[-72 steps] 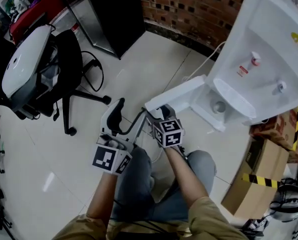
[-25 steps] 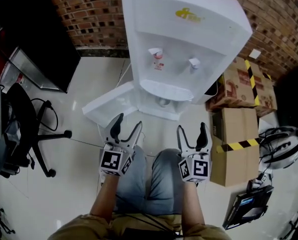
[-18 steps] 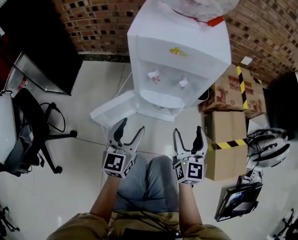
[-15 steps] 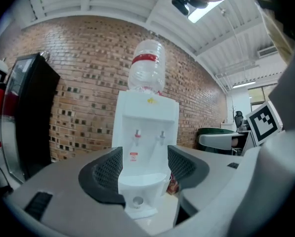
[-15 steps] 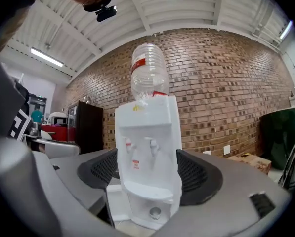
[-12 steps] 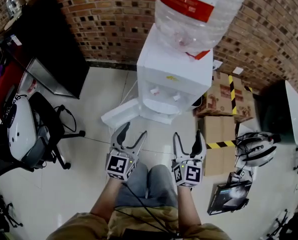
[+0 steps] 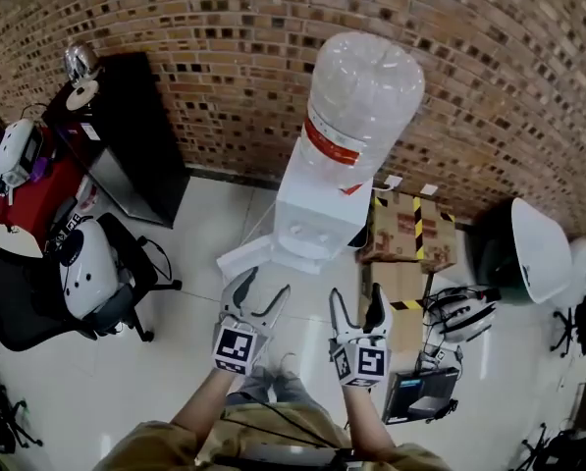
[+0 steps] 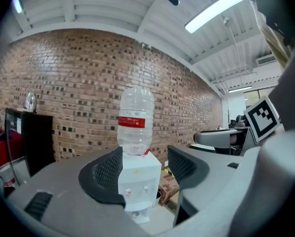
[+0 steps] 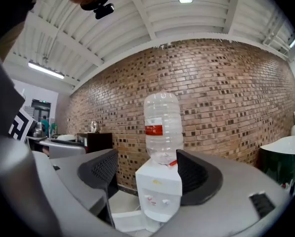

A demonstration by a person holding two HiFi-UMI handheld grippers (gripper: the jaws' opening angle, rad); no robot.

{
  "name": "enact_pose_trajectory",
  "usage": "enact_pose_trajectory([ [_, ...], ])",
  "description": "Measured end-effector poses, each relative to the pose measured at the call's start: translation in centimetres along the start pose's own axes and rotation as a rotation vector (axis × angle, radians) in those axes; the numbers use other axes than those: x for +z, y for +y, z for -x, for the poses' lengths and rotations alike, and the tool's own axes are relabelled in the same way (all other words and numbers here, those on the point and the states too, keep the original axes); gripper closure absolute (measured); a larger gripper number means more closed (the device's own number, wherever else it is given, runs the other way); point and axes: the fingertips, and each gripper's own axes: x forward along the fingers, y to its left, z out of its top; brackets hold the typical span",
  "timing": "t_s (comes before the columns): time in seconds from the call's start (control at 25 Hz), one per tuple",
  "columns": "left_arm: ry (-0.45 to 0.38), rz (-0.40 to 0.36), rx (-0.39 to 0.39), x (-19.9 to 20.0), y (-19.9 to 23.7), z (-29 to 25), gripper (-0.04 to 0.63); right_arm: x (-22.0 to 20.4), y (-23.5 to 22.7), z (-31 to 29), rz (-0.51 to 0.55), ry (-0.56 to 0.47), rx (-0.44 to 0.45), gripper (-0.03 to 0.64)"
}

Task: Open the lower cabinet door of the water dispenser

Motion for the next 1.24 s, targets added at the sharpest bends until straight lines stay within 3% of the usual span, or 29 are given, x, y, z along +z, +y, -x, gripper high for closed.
enact_pose_trajectory([
  [0.16, -0.045, 0.006, 0.013, 3.8, -0.3, 1.2, 0.319, 4.5, 1.3, 1.0, -0.005, -0.080, 0.013, 0.224],
  [0.48, -0.079, -0.009, 0.010, 6.1, -1.6, 2.8, 0.320, 6.3, 1.8, 2.4, -0.026, -0.109, 0.033, 0.230],
  [1.24, -0.041, -0.053, -0.062, 5.9, -3.6, 0.9, 0.319, 7.7, -1.3, 2.3, -0.023, -0.149, 0.008, 0.238],
])
